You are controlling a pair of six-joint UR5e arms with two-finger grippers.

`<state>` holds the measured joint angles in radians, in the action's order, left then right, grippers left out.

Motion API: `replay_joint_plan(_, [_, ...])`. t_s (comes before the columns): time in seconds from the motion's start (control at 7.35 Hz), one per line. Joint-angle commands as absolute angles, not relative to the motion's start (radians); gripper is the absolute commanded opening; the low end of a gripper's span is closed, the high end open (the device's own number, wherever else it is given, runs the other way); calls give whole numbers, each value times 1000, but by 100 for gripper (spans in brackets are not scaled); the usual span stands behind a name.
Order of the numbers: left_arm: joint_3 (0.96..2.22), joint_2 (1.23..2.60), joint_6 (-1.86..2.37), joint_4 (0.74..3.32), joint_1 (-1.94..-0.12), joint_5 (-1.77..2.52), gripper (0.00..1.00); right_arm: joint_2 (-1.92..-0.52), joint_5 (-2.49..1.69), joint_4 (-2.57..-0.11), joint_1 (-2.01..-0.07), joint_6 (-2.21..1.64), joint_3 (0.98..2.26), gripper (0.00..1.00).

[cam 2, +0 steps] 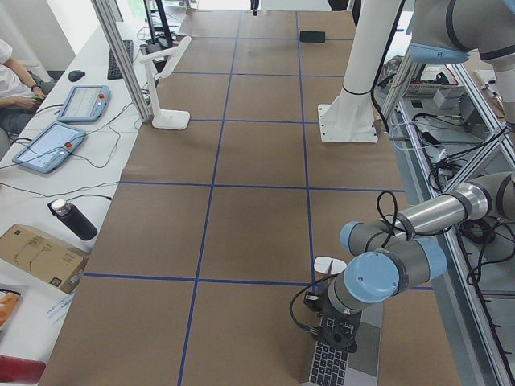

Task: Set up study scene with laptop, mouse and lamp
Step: 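Carry the open silver laptop with the left gripper toward the table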

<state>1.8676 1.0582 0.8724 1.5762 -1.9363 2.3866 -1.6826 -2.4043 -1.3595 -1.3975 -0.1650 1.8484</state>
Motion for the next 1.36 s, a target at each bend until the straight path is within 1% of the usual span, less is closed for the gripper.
replay_joint_plan(0.0, [1946,1144,862,1458,-1937,2388,0,-1680,-2404,-1361,-1397,-164,1844,100])
replay_joint_plan(0.27, [1953,1239,870,1454,-1937,2388,0,-1675,-2402,-1359,-1397,-164,1845,100])
replay_joint_plan(0.41, [1951,1318,877,1412,-1934,2388,0,-1675,-2402,-1358,-1397,-161,1845,100])
replay_joint_plan(0.68, [1953,1548,880,1207,-1931,2390,0,-1675,-2401,-1358,-1393,-152,1845,100])
replay_joint_plan(0.82, [1951,1630,935,1194,-1887,2390,0,-1675,-2402,-1359,-1393,-156,1845,100])
replay_joint_plan(1.22, [1960,1839,1188,1190,-1677,2390,0,-1675,-2401,-1358,-1393,-153,1836,100])
